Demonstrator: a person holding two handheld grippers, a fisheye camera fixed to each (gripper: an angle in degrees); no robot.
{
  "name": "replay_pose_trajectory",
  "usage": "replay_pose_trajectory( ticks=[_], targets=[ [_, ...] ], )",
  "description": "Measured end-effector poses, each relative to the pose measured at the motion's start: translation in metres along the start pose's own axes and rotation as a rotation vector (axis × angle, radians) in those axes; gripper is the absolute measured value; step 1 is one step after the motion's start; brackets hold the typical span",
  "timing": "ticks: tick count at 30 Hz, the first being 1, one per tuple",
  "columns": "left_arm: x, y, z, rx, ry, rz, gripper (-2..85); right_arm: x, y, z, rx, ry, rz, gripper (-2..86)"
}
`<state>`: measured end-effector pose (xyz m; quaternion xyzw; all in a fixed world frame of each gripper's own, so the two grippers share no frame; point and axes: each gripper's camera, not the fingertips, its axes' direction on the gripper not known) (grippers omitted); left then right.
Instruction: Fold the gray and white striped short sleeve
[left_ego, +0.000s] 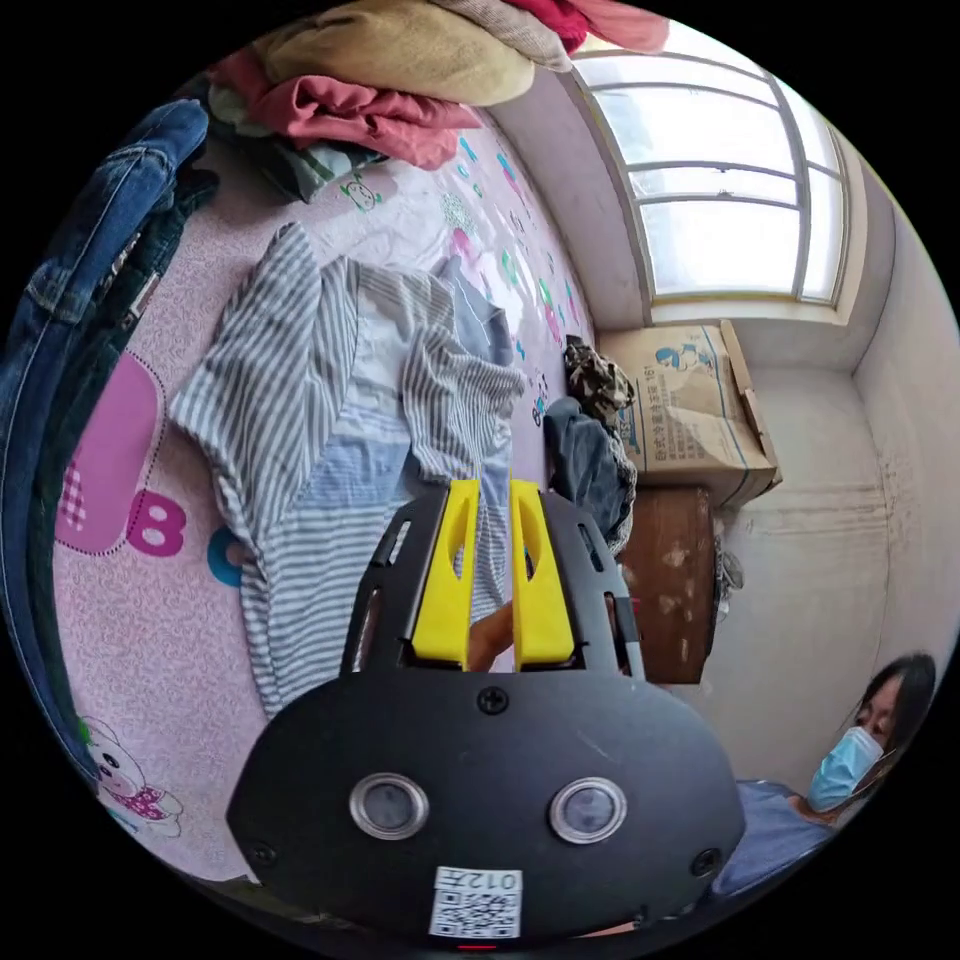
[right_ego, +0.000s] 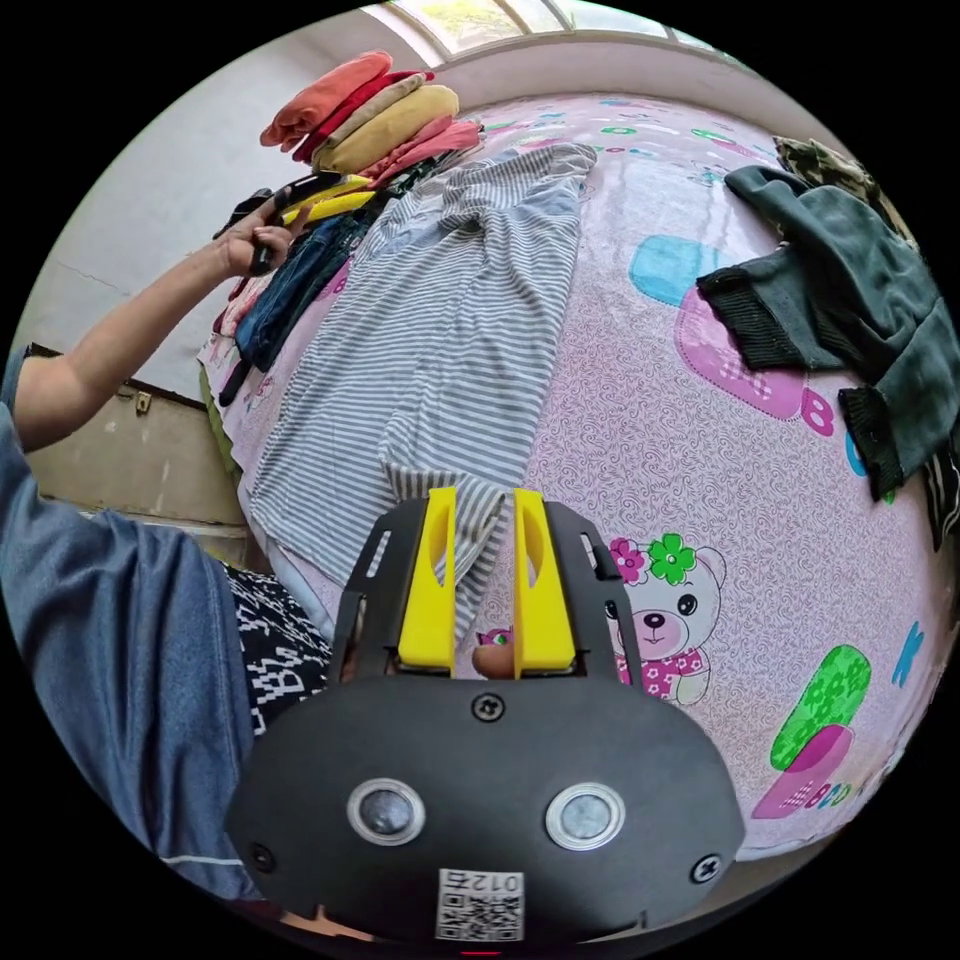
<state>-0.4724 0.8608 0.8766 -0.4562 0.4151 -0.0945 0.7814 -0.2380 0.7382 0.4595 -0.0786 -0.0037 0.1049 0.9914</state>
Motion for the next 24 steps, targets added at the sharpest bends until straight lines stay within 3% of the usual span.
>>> replay_pose_trajectory(
  ticks=[5,10,19,21,24],
  targets=[
    [-0.009,0.076,0.009,-0.108,-0.031,-0.001,3.0,-0.046,0.004,-0.005,0.065,0.076,-0.127,1.3],
    [0.009,0.141,0.04,-0.266,-0.088,0.089,2.2,-0.119,0.022,0.018,-0.05,-0.113,-0.341,1.6],
    [0.081,0.242,0.156,-0.635,-0.369,0.481,0.6,-0.129,0.016,0.045,-0.121,-0.153,-0.311,3.3],
    [0.076,0.262,0.174,-0.702,-0.461,0.496,0.5,-0.123,0.01,0.042,-0.1,-0.15,-0.269,2.5],
    [0.072,0.28,0.164,-0.656,-0.435,0.455,0.6,-0.124,-0.015,0.032,-0.033,-0.089,-0.263,1.4]
  ],
)
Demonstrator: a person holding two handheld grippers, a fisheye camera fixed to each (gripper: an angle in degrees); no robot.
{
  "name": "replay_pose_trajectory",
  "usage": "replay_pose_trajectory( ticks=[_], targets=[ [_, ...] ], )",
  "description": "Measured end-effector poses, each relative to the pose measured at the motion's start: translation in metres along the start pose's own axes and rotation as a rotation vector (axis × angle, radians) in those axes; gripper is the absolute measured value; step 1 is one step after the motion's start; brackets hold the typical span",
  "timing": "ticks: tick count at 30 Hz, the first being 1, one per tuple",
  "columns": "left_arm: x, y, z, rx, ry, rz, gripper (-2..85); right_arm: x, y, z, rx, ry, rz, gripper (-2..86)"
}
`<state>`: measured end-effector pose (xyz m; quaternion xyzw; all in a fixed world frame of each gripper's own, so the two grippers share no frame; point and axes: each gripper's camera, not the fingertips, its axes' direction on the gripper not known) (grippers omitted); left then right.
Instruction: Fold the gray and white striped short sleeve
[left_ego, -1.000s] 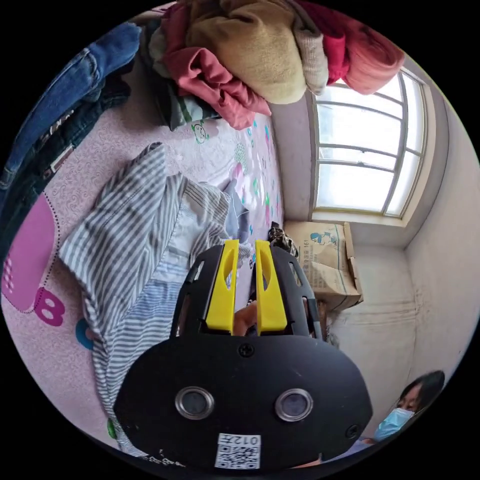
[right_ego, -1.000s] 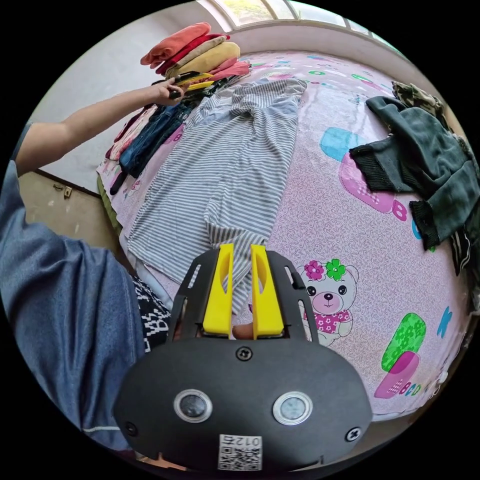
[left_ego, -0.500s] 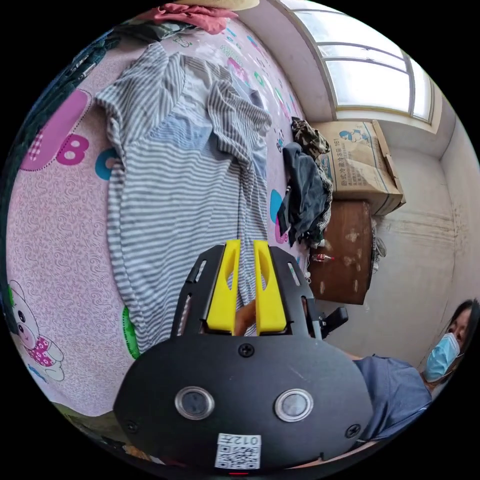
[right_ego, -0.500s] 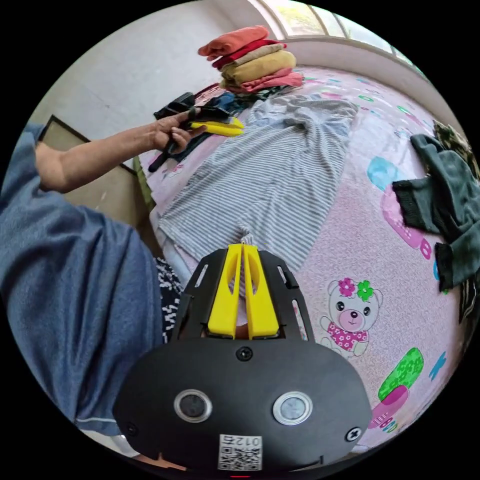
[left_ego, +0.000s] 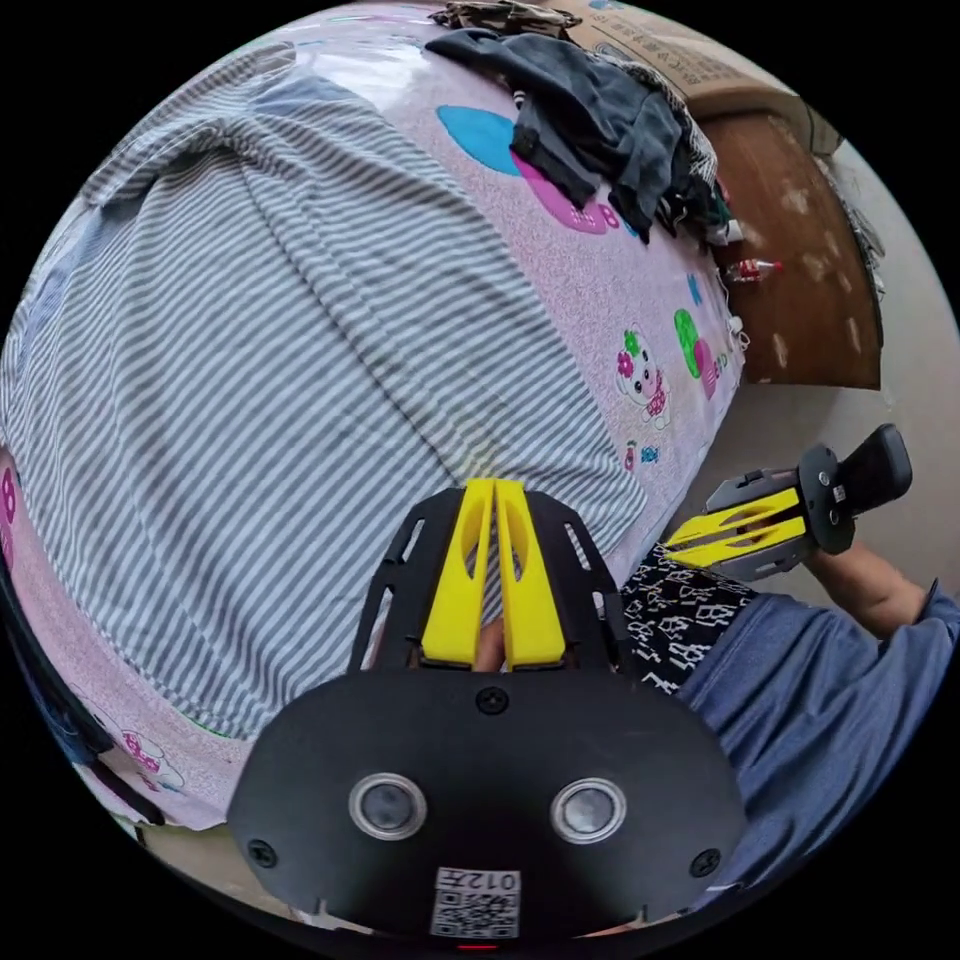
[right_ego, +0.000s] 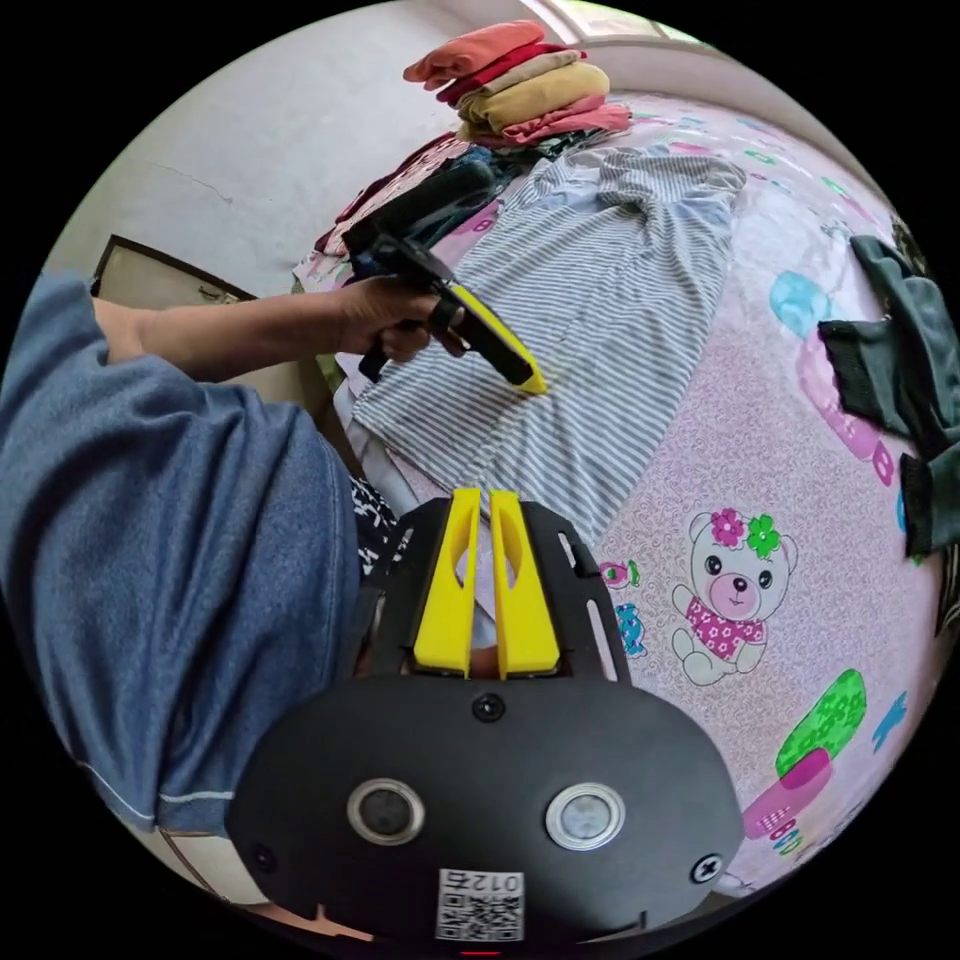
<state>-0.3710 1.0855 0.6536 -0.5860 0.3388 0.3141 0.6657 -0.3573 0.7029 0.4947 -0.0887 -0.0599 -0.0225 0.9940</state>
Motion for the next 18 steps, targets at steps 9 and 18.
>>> replay_pose_trajectory(
  ticks=[9,18],
  targets=[
    [-0.06,0.137,-0.074,0.478,-0.065,-0.544,5.0,-0.025,-0.26,0.048,0.063,0.175,-0.297,5.0],
    [-0.013,0.23,-0.033,0.407,-0.128,-0.677,13.0,-0.089,-0.49,0.206,-0.06,0.293,-0.461,9.5]
  ],
)
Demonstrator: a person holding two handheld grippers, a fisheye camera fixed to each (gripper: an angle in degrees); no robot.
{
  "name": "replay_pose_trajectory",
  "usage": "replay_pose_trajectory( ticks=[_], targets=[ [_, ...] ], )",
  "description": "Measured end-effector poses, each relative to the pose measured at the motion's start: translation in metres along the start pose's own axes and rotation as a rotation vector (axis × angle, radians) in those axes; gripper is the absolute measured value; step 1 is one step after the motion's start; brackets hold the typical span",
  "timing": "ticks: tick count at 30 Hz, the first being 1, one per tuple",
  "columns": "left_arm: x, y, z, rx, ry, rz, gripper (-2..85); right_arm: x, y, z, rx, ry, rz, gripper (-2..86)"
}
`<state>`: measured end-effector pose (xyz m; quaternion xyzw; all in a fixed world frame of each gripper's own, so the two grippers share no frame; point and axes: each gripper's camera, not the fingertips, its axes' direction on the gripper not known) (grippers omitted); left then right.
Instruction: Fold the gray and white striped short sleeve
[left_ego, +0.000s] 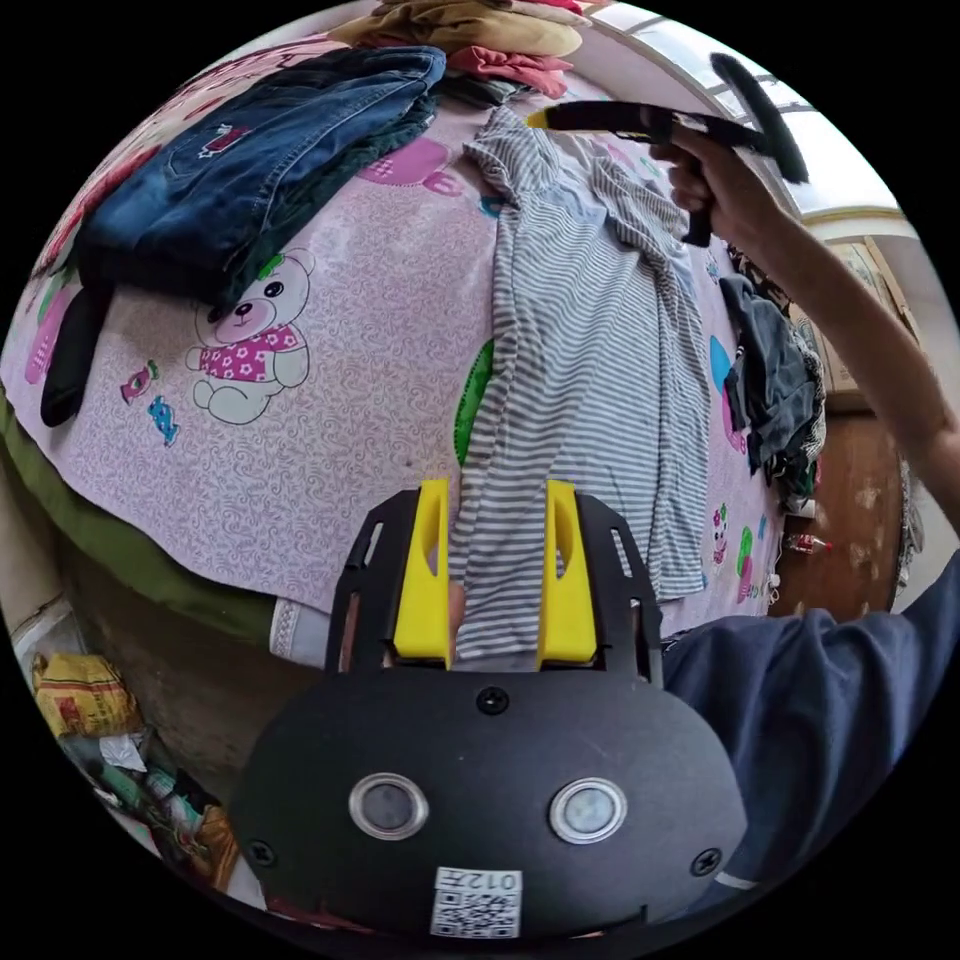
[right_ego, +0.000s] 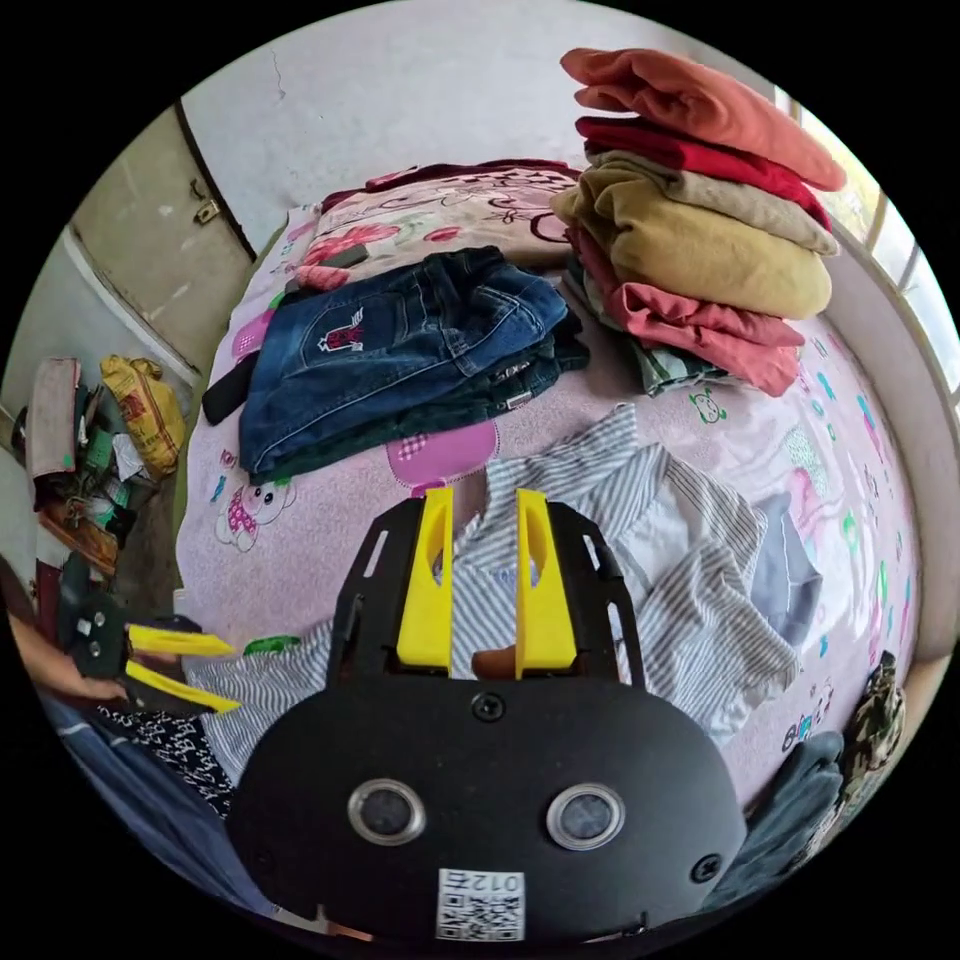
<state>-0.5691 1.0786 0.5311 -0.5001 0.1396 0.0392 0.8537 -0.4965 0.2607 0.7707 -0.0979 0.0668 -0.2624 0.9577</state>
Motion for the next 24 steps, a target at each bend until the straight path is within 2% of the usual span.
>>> replay_pose_trajectory(
  ticks=[5,9,13,17,18,21,23,24],
  targets=[
    [0.024,0.032,-0.016,0.046,-0.188,0.021,13.9,-0.012,-0.032,0.063,-0.127,0.103,-0.039,8.6],
    [0.028,0.042,-0.002,-0.024,-0.207,0.03,13.0,-0.006,-0.039,0.078,-0.173,0.182,-0.046,2.9],
    [0.046,0.049,0.002,-0.058,-0.365,0.049,9.6,0.018,-0.023,0.045,-0.052,0.116,-0.022,1.1],
    [0.065,0.059,0.003,-0.056,-0.418,0.08,6.1,0.071,0.014,0.005,0.057,0.012,0.114,0.8],
    [0.069,0.062,0.0,-0.043,-0.413,0.088,4.7,0.091,0.031,-0.006,0.085,-0.044,0.162,0.7],
    [0.074,0.069,-0.013,-0.025,-0.233,0.067,2.0,0.134,0.076,-0.027,0.137,-0.128,0.235,0.6],
    [0.079,0.073,-0.024,0.014,-0.083,0.061,1.2,0.155,0.103,-0.038,0.176,-0.171,0.244,0.6],
    [0.082,0.073,-0.029,0.017,0.055,0.044,0.8,0.169,0.122,-0.046,0.206,-0.199,0.257,0.6]
  ],
)
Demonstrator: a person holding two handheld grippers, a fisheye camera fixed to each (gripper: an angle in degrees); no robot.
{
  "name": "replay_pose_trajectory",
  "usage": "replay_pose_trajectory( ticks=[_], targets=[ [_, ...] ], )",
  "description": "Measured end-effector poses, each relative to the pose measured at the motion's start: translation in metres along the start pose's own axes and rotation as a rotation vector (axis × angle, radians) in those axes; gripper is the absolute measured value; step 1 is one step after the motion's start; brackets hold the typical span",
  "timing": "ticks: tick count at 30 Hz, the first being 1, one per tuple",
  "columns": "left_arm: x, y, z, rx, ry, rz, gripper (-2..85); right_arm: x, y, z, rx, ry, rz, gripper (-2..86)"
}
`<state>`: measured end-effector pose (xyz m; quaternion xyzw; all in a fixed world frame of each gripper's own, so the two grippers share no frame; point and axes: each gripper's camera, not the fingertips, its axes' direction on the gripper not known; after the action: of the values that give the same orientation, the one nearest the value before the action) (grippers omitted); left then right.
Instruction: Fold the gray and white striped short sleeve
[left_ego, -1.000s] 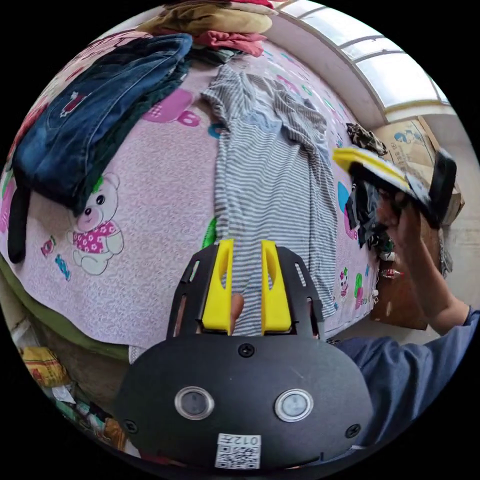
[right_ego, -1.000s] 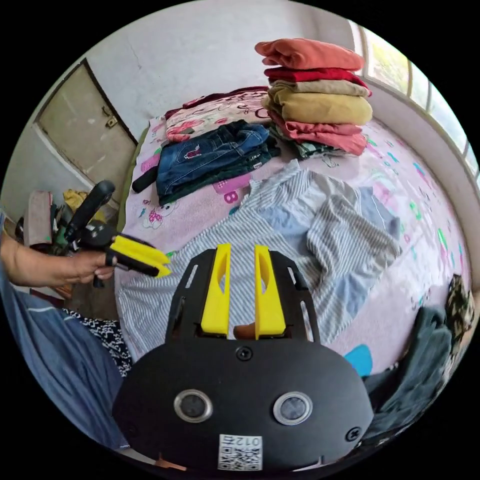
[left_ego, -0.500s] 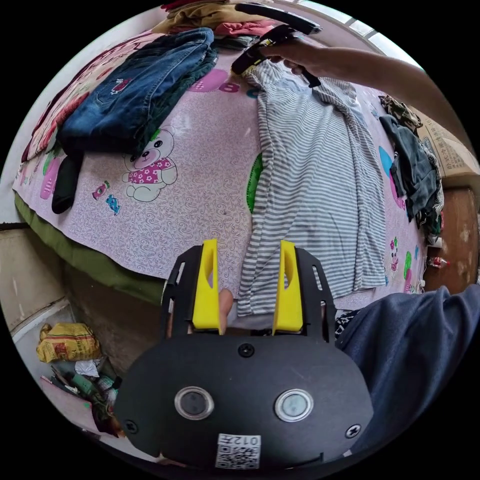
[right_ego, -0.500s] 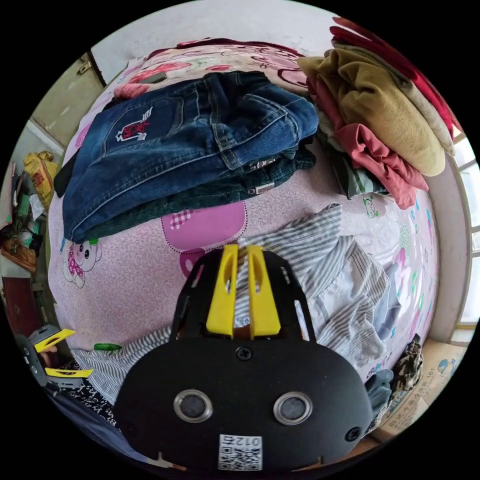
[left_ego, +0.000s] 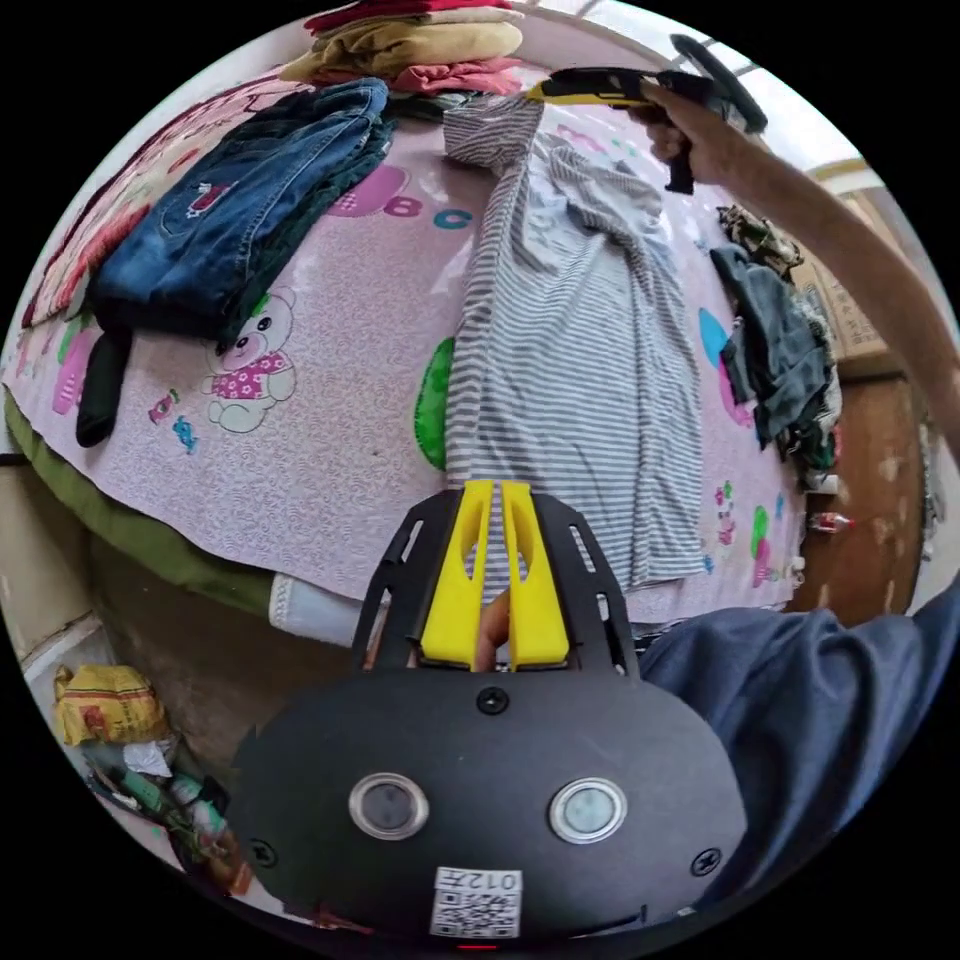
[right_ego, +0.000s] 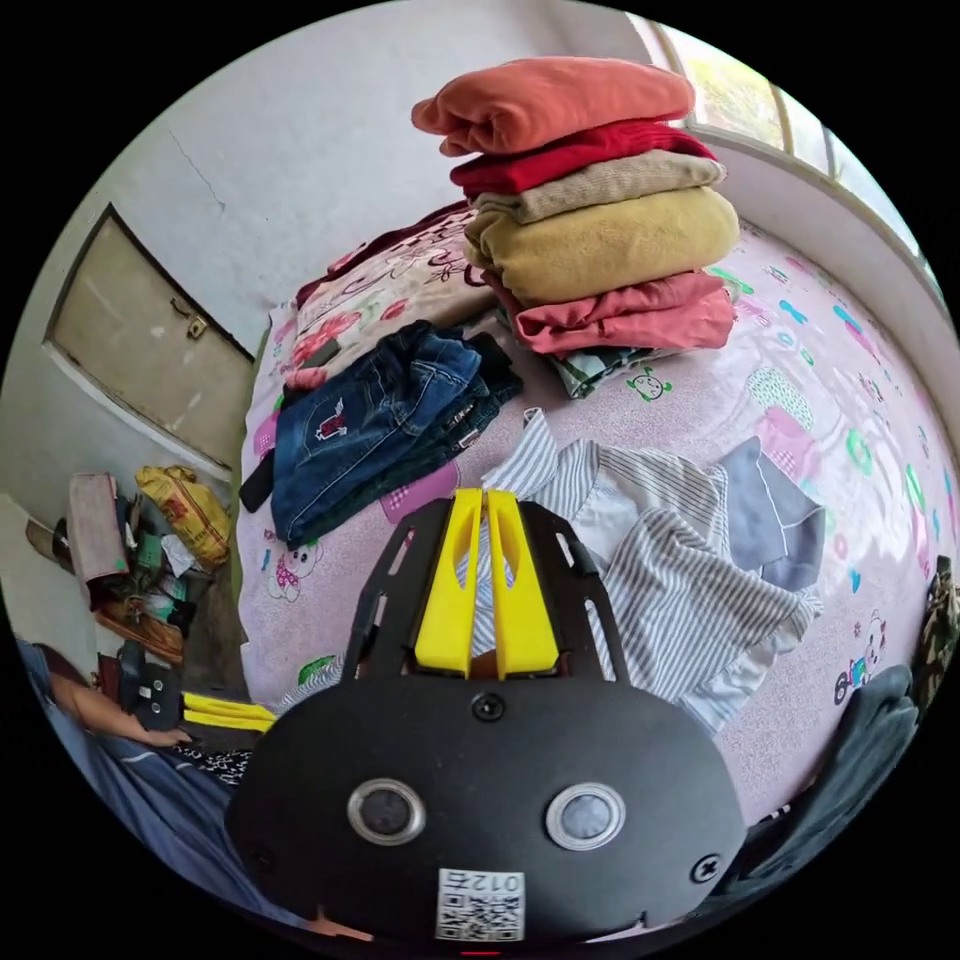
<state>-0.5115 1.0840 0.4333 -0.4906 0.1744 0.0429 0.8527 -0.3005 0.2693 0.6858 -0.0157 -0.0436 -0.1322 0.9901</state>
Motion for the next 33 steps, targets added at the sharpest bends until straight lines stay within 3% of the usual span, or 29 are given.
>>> replay_pose_trajectory(
  ticks=[1,3,7,10,15,18,25,29,33],
  targets=[
    [0.005,0.0,-0.002,0.016,0.156,0.004,0.7,0.018,0.015,-0.016,0.034,-0.025,0.022,0.6],
    [0.021,-0.003,-0.004,0.028,0.248,0.028,0.6,0.05,0.047,-0.043,0.101,-0.049,0.082,0.6],
    [0.089,-0.012,0.015,-0.068,0.326,0.242,0.9,0.154,0.176,-0.092,0.288,-0.087,0.443,0.8],
    [0.113,-0.008,0.028,-0.098,0.205,0.248,2.0,0.216,0.268,-0.083,0.215,-0.029,0.678,1.0],
    [0.105,0.0,0.018,0.0,-0.14,0.163,8.5,0.227,0.314,-0.091,0.121,0.09,0.593,1.5],
    [0.097,0.003,0.021,-0.028,-0.305,0.205,14.9,0.226,0.327,-0.109,0.124,0.114,0.526,1.6],
    [0.121,0.036,0.048,-0.059,-0.469,0.461,17.5,0.199,0.38,-0.145,0.151,0.118,0.401,0.4],
    [0.113,0.031,0.059,-0.051,-0.489,0.386,13.7,0.188,0.421,-0.156,0.147,0.092,0.416,0.1],
    [0.123,0.032,0.065,-0.055,-0.443,0.466,10.1,0.183,0.467,-0.169,0.156,0.075,0.461,0.0]
  ],
)
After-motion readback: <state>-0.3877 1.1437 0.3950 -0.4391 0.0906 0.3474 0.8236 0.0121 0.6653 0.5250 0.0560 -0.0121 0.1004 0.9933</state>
